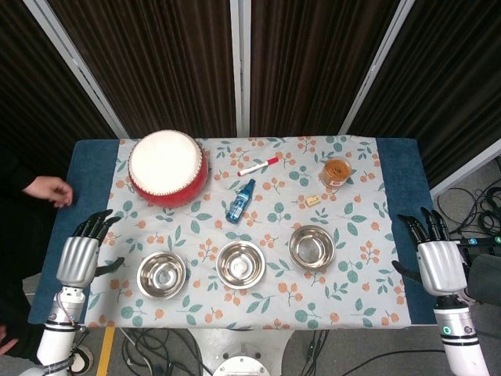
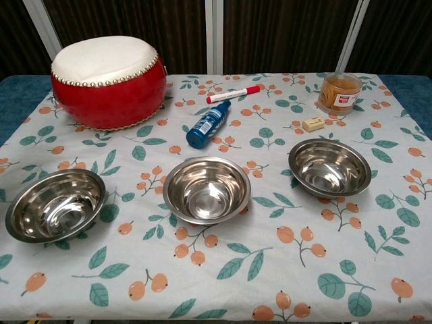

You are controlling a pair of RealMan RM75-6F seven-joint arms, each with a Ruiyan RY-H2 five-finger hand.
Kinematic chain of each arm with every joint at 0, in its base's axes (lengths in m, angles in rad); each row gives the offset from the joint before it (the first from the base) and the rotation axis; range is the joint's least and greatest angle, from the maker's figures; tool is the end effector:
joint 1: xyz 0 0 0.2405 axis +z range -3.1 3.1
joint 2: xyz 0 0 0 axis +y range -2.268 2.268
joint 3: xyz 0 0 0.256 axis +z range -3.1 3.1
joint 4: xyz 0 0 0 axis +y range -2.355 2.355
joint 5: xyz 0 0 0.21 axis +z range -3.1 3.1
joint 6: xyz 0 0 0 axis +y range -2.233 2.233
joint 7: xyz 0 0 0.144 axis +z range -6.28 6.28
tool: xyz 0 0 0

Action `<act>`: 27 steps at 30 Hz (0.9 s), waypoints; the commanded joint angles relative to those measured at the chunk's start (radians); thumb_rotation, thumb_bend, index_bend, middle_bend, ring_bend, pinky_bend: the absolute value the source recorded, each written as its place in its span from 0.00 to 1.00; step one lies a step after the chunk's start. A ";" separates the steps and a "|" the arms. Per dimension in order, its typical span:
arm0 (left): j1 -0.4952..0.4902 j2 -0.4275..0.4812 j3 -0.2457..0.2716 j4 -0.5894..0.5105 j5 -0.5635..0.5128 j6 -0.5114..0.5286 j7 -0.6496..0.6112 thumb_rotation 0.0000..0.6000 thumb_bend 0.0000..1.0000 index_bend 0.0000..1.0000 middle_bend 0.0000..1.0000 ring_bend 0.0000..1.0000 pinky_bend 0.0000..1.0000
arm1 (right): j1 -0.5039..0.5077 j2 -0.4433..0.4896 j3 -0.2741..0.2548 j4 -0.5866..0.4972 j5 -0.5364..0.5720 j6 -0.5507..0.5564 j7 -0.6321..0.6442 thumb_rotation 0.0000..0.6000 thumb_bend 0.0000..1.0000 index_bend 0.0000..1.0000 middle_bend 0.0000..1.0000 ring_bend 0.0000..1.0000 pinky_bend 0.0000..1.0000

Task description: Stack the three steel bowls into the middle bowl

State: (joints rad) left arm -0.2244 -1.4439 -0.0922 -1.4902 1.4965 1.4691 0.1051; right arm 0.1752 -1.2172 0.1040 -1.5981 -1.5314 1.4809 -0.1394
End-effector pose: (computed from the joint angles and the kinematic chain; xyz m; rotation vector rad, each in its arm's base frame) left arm -0.2649 0.2274 0.0693 -1.4173 -0.8919 -1.0919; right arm -0.2778 -0.2174 0.1349 1.4464 -0.7567 0.9822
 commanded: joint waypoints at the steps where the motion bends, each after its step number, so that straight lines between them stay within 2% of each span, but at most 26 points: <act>1: -0.001 0.001 -0.001 -0.002 0.000 -0.001 0.001 1.00 0.13 0.26 0.24 0.16 0.26 | 0.001 0.001 0.000 -0.001 0.001 -0.001 0.000 1.00 0.04 0.15 0.21 0.02 0.01; 6: -0.001 0.004 -0.001 -0.010 -0.001 -0.001 0.004 1.00 0.13 0.26 0.24 0.16 0.26 | 0.005 0.003 -0.005 -0.005 0.001 -0.015 -0.007 1.00 0.04 0.15 0.22 0.04 0.01; 11: -0.005 0.010 -0.004 -0.012 -0.002 -0.006 0.002 1.00 0.13 0.26 0.24 0.16 0.26 | 0.032 -0.001 -0.030 -0.023 -0.015 -0.080 -0.060 1.00 0.03 0.15 0.25 0.14 0.10; 15: -0.001 0.017 0.001 -0.020 0.004 0.001 -0.003 1.00 0.13 0.26 0.24 0.16 0.26 | 0.074 -0.037 -0.053 -0.033 -0.022 -0.166 -0.138 1.00 0.04 0.25 0.30 0.20 0.17; 21: 0.012 0.032 0.009 -0.030 0.024 0.027 -0.018 1.00 0.13 0.26 0.24 0.16 0.26 | 0.145 -0.109 -0.063 -0.001 -0.001 -0.300 -0.216 1.00 0.05 0.28 0.32 0.21 0.20; 27: 0.023 0.055 0.006 -0.040 0.031 0.051 -0.029 1.00 0.13 0.26 0.24 0.16 0.26 | 0.193 -0.171 -0.063 0.035 0.022 -0.375 -0.254 1.00 0.06 0.29 0.32 0.21 0.20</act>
State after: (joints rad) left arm -0.2022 -1.3911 -0.0855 -1.5288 1.5275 1.5191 0.0780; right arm 0.3601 -1.3771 0.0416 -1.5729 -1.5173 1.1173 -0.3849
